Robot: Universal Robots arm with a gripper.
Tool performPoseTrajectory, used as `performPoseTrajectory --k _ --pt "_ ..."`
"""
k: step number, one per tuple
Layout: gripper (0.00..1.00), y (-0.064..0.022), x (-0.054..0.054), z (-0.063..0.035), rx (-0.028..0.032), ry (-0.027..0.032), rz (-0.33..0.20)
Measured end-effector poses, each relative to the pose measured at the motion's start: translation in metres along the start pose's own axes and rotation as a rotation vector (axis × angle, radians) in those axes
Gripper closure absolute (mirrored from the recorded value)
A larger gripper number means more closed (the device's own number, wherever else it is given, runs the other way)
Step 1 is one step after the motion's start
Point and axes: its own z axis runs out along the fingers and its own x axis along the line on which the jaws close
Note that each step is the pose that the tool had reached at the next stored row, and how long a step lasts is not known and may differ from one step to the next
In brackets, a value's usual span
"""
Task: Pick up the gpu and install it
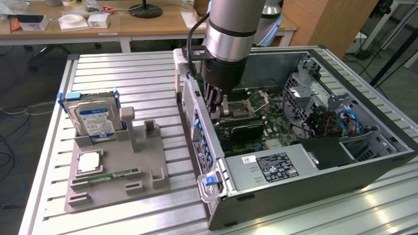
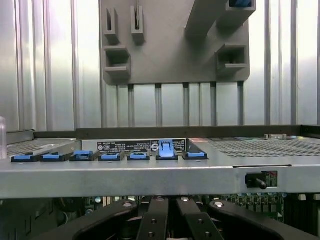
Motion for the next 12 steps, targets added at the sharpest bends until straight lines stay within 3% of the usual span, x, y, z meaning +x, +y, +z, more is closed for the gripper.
performPoseTrajectory --k 2,5,7,10,12 --pt "0.89 0.0001 -0.0003 -0.0016 0.0023 -0.0051 0.000" --pt "0.89 0.0001 -0.0001 -0.0061 0.0071 -0.0078 0.000" --pt "0.89 -0.0002 0.0000 -0.0072 0.0165 -0.0122 -0.001" --pt "0.89 -0.0014 -0.0001 -0.0077 0.0367 -0.0194 -0.001" --pt "0.89 -0.0033 -0.0003 -0.0077 0.0449 -0.0234 -0.002"
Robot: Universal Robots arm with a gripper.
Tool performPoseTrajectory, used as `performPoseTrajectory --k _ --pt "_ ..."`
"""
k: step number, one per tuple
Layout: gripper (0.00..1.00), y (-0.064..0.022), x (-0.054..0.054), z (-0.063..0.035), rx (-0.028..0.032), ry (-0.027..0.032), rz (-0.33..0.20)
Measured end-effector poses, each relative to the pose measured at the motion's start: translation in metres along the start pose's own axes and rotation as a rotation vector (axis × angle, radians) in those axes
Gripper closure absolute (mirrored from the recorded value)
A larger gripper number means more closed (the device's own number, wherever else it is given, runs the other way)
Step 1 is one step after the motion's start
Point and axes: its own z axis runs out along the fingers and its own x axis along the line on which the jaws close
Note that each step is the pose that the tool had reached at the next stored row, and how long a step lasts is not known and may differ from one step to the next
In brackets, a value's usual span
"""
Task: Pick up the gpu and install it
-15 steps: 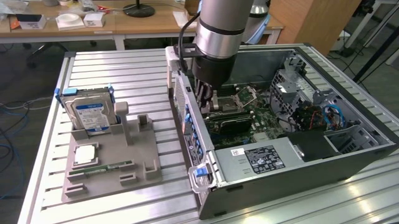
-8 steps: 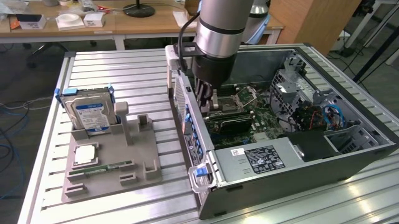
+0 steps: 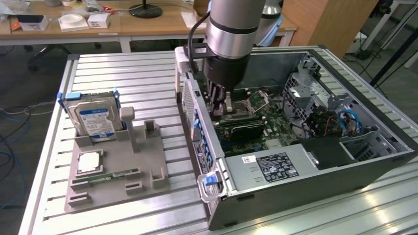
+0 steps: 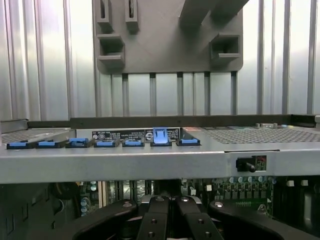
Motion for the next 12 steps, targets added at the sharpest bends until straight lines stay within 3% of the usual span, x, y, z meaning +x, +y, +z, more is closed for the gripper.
performPoseTrajectory --k 2,5,12 --pt "0.89 -0.0032 0.000 0.0000 0.0036 -0.0034 0.000" --pt "0.89 -0.0112 0.000 0.0000 0.0043 -0.0082 0.000" --pt "0.89 -0.0124 -0.001 0.0001 0.0032 -0.0084 0.000"
